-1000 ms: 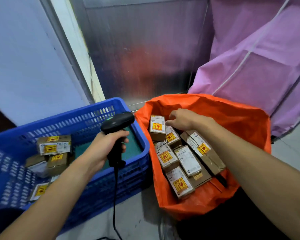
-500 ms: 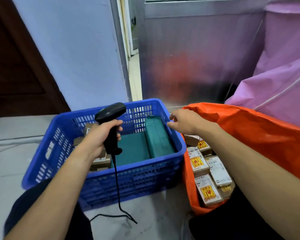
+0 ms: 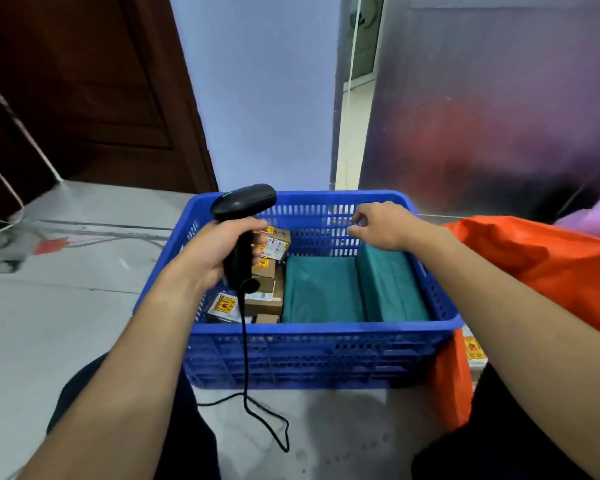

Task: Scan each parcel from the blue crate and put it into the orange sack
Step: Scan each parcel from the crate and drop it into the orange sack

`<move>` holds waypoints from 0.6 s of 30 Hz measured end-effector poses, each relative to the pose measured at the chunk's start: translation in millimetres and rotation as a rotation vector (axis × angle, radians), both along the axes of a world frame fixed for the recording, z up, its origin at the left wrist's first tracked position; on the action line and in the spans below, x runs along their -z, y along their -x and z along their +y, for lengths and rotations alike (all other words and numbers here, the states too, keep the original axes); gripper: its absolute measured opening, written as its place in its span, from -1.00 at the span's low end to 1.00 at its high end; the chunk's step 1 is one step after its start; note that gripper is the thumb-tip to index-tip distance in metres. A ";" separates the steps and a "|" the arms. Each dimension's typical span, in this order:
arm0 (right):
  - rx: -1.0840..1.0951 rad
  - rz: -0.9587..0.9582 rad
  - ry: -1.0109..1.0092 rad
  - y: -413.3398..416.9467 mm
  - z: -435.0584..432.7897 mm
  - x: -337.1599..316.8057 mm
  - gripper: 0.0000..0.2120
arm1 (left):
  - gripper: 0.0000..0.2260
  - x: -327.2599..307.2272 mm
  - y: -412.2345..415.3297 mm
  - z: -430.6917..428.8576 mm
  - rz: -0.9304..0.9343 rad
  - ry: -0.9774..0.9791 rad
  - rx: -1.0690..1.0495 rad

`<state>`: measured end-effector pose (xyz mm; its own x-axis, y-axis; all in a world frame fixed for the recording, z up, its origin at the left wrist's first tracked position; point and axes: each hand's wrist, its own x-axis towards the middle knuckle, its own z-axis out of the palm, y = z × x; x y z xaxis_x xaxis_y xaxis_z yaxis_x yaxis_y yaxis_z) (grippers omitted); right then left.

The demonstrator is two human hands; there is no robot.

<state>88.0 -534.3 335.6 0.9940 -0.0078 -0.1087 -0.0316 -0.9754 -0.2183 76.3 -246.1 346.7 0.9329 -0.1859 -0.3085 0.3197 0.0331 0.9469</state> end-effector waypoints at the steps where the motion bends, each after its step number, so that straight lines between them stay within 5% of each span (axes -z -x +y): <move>1: -0.005 0.008 -0.015 -8.4 7.4 3.1 -0.68 | -0.95 -0.7 -2.1 4.2 -0.001 -0.008 -0.013; 18: 0.008 0.361 -0.020 -117.9 89.3 159.3 -0.47 | -0.91 15.1 -79.8 94.4 0.026 -0.226 -0.115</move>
